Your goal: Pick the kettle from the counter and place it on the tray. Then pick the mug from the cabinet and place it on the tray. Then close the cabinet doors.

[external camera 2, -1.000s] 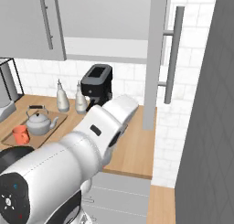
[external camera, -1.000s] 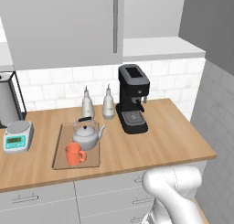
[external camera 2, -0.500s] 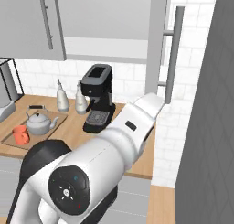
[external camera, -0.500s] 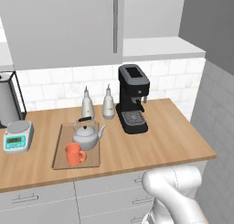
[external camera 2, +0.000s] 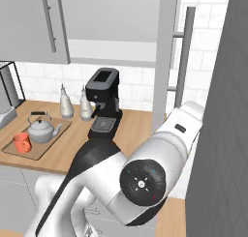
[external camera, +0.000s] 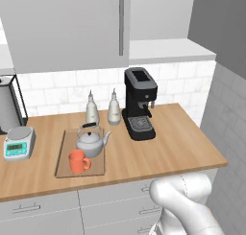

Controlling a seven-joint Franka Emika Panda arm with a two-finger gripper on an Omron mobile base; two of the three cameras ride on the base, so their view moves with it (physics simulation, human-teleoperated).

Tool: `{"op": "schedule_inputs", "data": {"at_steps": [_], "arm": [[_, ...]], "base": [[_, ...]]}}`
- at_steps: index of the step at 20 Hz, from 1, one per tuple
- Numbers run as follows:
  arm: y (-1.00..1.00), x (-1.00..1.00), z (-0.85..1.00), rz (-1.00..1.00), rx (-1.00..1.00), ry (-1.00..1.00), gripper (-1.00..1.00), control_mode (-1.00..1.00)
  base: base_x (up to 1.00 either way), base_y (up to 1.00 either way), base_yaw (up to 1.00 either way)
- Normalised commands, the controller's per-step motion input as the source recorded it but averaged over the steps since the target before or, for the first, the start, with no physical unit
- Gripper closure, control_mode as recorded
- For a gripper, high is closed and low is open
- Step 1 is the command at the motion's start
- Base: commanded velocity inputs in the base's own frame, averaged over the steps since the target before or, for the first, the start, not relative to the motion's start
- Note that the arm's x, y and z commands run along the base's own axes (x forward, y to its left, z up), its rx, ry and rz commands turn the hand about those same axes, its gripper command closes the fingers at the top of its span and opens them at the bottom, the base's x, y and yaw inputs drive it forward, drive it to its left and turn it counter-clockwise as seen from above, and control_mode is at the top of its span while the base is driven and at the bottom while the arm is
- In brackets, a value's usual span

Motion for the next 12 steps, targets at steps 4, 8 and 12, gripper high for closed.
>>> {"op": "schedule_inputs", "data": {"at_steps": [4, 8, 12], "arm": [[-0.07, 0.67, -0.24, 0.15, 0.0, 0.01, 1.0, -1.0], [0.0, 0.61, -0.1, 0.19, 0.02, -0.09, 1.0, -1.0], [0.0, 0.14, 0.01, 0.09, 0.02, -0.17, 1.0, -1.0]], "base": [[0.0, 0.0, 0.0], [0.0, 0.0, 0.0], [0.0, 0.0, 0.0]]}}
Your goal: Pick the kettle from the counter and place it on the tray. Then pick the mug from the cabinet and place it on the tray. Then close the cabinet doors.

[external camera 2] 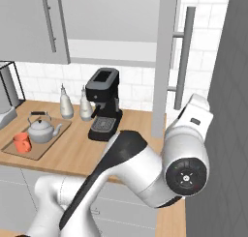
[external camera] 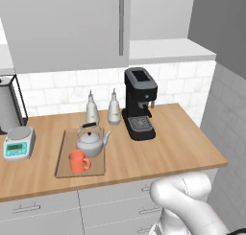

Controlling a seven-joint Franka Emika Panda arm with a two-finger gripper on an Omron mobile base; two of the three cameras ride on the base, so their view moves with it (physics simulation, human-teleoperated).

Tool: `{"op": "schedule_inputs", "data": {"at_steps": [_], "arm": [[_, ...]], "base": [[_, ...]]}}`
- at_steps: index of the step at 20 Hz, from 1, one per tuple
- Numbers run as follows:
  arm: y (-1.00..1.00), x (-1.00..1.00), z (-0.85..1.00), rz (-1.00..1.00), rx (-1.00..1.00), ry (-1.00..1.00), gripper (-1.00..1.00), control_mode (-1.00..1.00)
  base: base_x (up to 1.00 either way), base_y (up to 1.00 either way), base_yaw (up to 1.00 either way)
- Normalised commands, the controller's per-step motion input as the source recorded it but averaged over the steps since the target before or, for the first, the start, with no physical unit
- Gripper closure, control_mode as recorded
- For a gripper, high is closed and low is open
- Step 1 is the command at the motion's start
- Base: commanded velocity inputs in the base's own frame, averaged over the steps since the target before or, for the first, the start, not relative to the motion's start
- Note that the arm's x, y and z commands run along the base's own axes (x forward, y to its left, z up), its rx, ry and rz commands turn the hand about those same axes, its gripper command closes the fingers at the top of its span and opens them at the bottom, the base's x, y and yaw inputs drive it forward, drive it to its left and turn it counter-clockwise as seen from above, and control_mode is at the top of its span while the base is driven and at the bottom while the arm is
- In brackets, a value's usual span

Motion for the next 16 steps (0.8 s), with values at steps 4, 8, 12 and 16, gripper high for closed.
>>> {"op": "schedule_inputs", "data": {"at_steps": [4, 8, 12, 16], "arm": [[0.22, 0.0, 0.19, 0.09, 0.0, -0.12, 1.0, -1.0], [0.74, 0.0, 0.14, 0.15, 0.0, -0.11, 1.0, -1.0], [0.99, 0.0, 0.23, 0.09, 0.0, -0.1, 1.0, -1.0], [0.74, 0.08, 0.52, 0.11, 0.01, -0.05, 1.0, -1.0]], "base": [[0.0, 0.0, 0.0], [0.0, 0.0, 0.0], [0.0, 0.0, 0.0], [0.0, 0.0, 0.0]]}}
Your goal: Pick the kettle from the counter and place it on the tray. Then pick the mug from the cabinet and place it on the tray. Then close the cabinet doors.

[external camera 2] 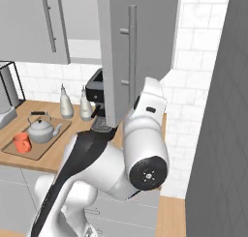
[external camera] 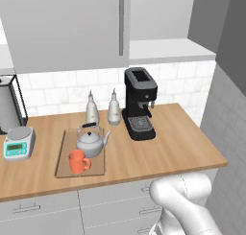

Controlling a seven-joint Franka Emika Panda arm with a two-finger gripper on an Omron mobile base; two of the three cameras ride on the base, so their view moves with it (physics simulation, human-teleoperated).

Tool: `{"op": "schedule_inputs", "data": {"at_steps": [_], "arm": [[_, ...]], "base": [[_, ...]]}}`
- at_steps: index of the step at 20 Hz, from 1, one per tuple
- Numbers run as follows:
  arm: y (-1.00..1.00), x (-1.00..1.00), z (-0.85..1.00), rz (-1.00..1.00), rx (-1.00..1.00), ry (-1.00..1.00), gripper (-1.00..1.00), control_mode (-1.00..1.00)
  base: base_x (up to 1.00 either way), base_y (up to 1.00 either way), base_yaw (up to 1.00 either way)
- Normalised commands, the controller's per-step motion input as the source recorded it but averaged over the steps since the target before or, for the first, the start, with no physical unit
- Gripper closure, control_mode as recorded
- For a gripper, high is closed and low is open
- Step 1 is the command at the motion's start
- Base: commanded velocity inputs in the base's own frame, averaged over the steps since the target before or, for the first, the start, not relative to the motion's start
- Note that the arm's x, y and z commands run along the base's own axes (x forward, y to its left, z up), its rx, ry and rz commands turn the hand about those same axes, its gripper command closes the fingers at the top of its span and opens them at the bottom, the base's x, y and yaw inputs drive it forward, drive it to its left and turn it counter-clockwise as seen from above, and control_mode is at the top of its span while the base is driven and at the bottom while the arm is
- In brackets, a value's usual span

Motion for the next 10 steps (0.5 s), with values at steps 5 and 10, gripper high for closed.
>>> {"op": "schedule_inputs", "data": {"at_steps": [5, 10], "arm": [[0.44, 0.19, 0.56, 0.18, 0.02, -0.06, 1.0, -1.0], [0.74, 0.14, 0.33, 0.17, 0.0, -0.08, 1.0, -1.0]], "base": [[0.0, 0.0, 0.0], [0.0, 0.0, 0.0]]}}
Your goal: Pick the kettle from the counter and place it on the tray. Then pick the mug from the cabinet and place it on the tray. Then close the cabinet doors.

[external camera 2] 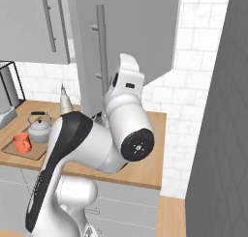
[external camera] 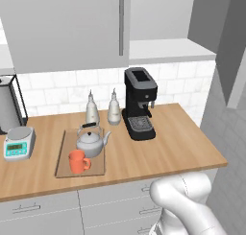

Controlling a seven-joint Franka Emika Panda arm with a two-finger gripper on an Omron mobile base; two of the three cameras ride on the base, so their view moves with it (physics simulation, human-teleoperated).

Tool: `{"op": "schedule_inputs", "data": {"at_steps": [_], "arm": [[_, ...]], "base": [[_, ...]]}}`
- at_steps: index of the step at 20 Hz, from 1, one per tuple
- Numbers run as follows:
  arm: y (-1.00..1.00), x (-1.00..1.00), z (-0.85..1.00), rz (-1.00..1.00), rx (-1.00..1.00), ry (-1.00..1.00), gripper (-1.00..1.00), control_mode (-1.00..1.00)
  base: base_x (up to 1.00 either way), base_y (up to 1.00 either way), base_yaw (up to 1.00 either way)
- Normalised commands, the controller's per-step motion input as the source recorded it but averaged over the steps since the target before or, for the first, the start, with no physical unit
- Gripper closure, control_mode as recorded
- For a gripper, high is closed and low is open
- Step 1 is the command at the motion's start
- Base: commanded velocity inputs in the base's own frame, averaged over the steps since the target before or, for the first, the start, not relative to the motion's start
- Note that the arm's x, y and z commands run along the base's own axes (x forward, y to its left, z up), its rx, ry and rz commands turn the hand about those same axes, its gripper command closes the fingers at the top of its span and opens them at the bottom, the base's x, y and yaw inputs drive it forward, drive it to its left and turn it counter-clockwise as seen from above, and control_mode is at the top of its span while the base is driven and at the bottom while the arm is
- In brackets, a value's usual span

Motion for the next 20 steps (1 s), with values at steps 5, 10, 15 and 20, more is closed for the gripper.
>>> {"op": "schedule_inputs", "data": {"at_steps": [5, 10, 15, 20], "arm": [[0.95, 0.31, 0.12, 0.22, 0.0, -0.02, 1.0, -1.0], [0.95, 0.52, 0.09, 0.1, 0.0, 0.0, 1.0, -1.0], [0.6, 0.8, 0.27, 0.0, 0.0, 0.0, 1.0, -1.0], [0.02, 0.74, 0.39, -0.06, 0.0, 0.08, 1.0, -1.0]], "base": [[0.0, 0.0, 0.0], [0.0, 0.0, 0.0], [0.0, 0.0, 0.0], [0.0, 0.0, 0.0]]}}
